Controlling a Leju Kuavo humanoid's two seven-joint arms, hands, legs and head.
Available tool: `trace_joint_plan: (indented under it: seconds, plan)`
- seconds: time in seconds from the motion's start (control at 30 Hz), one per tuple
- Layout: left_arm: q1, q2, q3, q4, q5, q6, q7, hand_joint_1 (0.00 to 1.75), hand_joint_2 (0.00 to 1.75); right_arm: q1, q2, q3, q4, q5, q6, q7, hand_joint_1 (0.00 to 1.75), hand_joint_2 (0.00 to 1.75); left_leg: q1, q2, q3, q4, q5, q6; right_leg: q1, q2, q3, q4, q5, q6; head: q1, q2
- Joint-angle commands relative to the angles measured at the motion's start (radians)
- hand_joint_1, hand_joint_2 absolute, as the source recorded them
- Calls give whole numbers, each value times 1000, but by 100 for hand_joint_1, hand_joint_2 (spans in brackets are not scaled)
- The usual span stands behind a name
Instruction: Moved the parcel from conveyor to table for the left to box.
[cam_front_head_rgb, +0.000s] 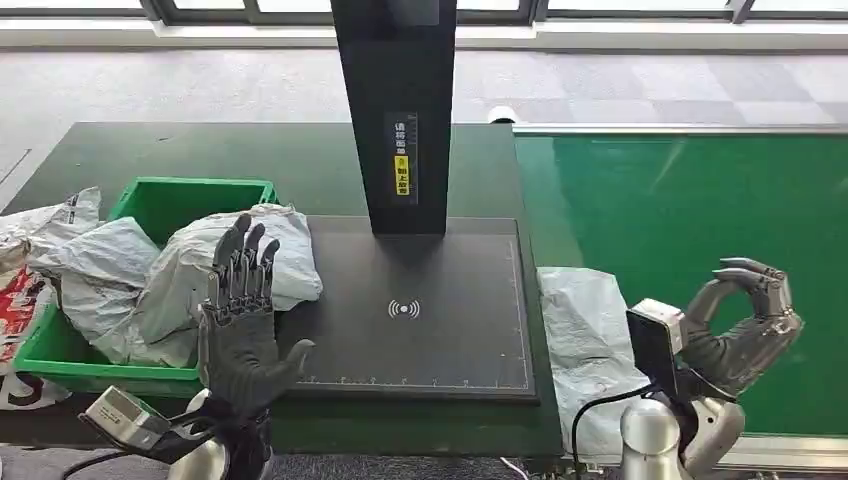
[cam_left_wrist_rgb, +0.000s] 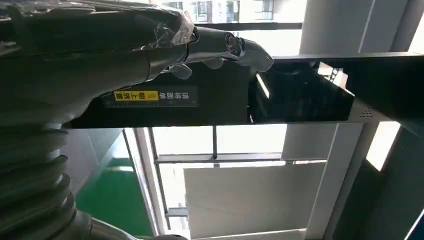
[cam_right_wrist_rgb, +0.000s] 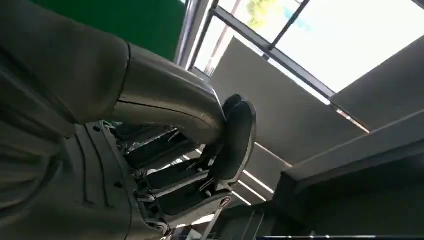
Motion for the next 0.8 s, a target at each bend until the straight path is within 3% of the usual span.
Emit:
trace_joint_plan:
  seconds: [0.03, 0.17, 0.8]
  plan:
    - [-34, 18, 21, 55, 7, -13, 3, 0, 175, -46, 15, -43, 280, 333, 4, 306, 0, 175, 1, 4, 5, -8, 3, 0, 1, 3, 4, -8, 4, -2, 0, 0]
    - [-24, 14, 34, 48, 5, -17, 3, 0, 175, -85, -10, -174, 423, 414, 4, 376, 0, 175, 1, -1, 4, -4, 2, 1, 1, -1, 5, -4, 1, 0, 0, 0]
    - [-24, 14, 34, 48, 5, -17, 3, 0, 175, -85, -10, -174, 423, 414, 4, 376, 0, 175, 0, 1, 2, -3, 1, 0, 0, 0, 1, -2, 1, 0, 0, 0]
